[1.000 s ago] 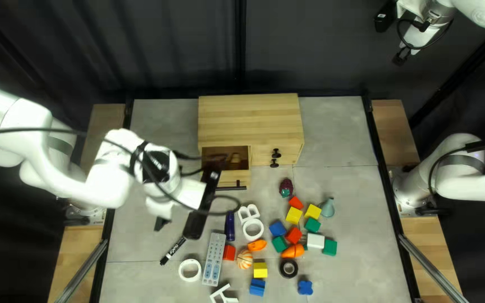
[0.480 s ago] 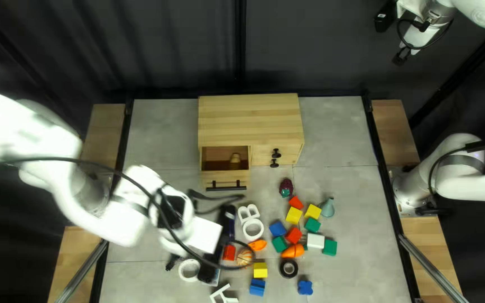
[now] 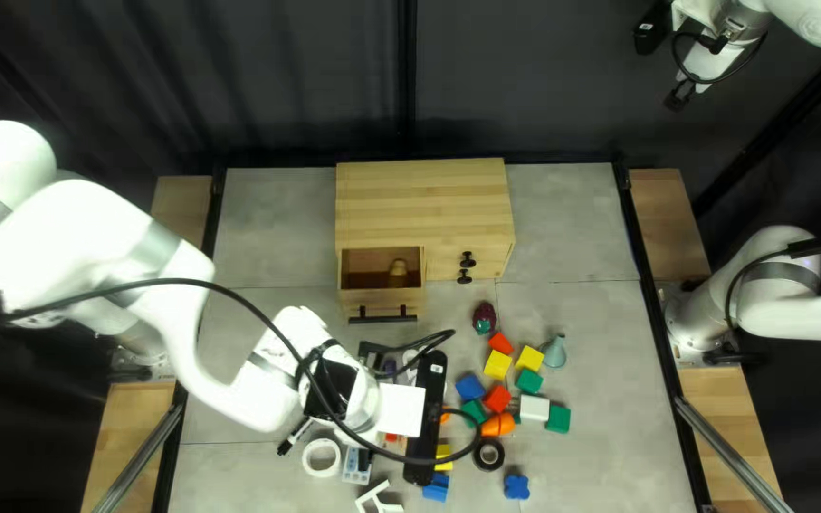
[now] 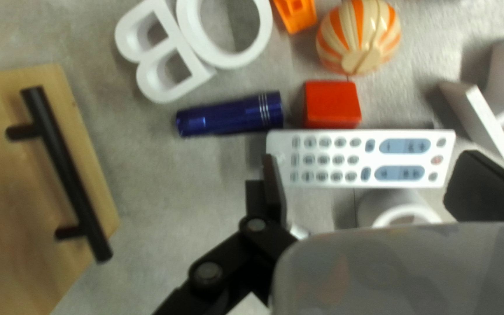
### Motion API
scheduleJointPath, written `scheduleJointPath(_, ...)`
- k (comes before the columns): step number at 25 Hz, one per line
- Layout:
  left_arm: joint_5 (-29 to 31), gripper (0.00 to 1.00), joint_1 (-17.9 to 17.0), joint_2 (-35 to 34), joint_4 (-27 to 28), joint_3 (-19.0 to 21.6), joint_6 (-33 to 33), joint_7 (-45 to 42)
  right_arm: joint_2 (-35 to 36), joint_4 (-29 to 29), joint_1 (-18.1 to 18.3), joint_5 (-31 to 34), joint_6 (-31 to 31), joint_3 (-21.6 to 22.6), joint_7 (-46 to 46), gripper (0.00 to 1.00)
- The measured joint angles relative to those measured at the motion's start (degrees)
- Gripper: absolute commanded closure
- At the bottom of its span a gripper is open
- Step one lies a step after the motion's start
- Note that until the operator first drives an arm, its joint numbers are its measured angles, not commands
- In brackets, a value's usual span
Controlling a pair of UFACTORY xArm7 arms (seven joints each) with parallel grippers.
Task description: Open drawers and place objects into drawer and close
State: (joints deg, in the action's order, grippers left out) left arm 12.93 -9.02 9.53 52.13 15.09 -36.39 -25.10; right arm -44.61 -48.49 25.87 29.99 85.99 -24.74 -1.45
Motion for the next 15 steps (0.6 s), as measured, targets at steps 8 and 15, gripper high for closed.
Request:
scheduleJointPath(8,-3.3,0.0,1.8,2.6,-1.8,0.2,5.3,2.6,0.0,0.0,0.0,0.0,0.0,0.0,0.0,0.0)
scheduleJointPath(15,-6.9,0.0,3.5,4.8,-1.6,1.2,7.0,6.1,0.0,0.0,0.0,0.0,0.0,0.0,0.0,0.0)
